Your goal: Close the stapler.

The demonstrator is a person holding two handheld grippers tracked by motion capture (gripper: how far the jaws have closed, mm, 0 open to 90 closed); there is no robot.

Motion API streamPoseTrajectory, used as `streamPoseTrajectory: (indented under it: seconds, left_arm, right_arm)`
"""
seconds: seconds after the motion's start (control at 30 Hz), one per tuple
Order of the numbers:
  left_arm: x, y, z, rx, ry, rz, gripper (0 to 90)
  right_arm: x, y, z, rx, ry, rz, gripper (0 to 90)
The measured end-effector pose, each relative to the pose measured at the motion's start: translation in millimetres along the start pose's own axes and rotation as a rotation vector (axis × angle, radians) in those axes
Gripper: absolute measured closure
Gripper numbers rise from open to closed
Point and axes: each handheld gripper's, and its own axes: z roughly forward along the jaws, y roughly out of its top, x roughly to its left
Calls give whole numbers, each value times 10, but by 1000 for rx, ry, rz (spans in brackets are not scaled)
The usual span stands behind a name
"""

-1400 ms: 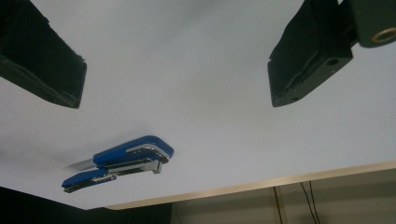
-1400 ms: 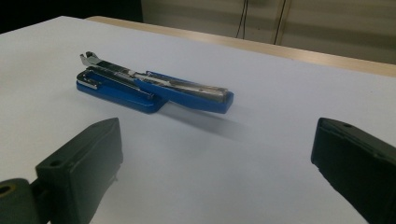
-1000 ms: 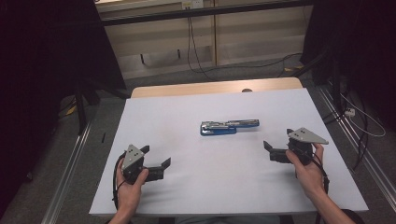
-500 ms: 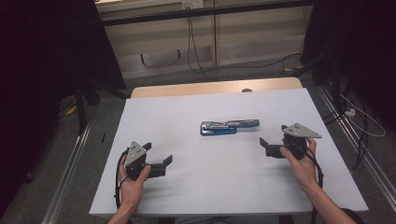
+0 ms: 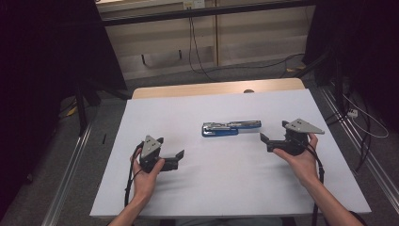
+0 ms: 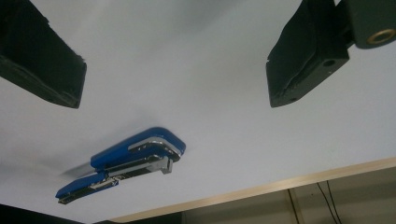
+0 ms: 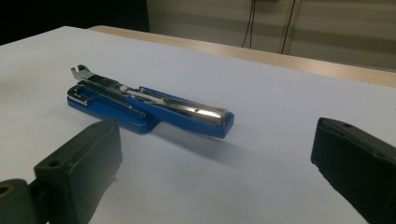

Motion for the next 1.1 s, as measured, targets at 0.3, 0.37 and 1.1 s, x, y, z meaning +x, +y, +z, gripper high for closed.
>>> streamPoseTrajectory:
  seconds: [0.3, 0.37, 1.1]
  left_arm:
    - [1, 111, 291, 31, -40, -10, 84]
    - [9, 136, 330, 17, -51, -33, 84]
    - [108, 326, 745, -7, -20, -36, 31]
  right_arm:
    - [-50, 161, 175, -4, 9, -27, 48]
    - [-60, 160, 232, 6, 14, -29, 66]
    - [-99, 69, 357, 102, 52, -29, 245]
